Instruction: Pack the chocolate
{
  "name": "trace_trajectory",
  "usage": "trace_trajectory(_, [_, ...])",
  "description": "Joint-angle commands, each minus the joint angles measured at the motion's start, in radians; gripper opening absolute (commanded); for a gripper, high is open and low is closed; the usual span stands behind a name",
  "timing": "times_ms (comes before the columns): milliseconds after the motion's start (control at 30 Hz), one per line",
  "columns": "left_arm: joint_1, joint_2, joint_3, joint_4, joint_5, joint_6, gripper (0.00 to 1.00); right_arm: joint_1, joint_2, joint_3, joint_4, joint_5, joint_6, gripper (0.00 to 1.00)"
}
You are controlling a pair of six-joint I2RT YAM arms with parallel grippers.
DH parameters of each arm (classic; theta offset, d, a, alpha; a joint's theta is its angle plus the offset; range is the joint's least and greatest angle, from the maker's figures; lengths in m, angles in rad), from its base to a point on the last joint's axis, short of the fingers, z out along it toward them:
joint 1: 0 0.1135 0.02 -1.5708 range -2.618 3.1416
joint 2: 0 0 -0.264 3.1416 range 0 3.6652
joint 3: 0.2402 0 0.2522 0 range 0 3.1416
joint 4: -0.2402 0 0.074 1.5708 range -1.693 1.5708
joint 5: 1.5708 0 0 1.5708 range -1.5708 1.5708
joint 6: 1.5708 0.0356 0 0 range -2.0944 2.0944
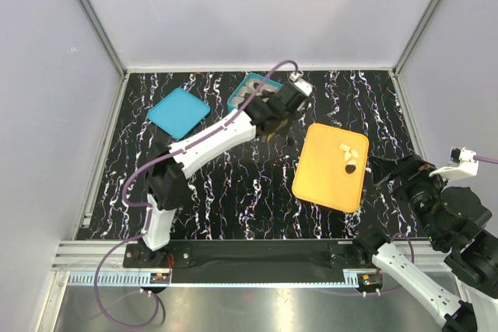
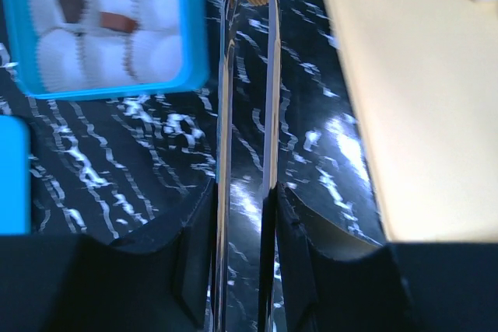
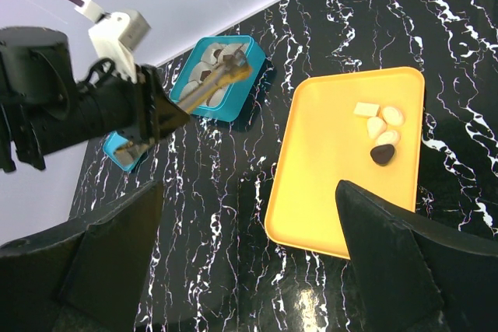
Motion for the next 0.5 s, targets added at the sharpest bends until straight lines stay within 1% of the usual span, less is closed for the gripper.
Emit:
trace_trajectory(0, [0.068, -0.061, 0.060, 0.021, -0.045, 0.035, 0.37, 0.006, 0.006, 0.009, 0.027, 0.025, 0.001, 1.00])
trace_trajectory(167, [0.143, -0.046, 0.055, 0.030, -0.042, 0.046, 0.37, 0.006, 0.016, 0.001, 0.035, 0.030, -0.007, 1.00])
trace_trajectory(467, [0.195, 0.011, 0.022, 0.084, -0.032, 0.050, 0.37, 0.006, 0.038, -0.009, 0.055, 0.030, -0.017, 1.00])
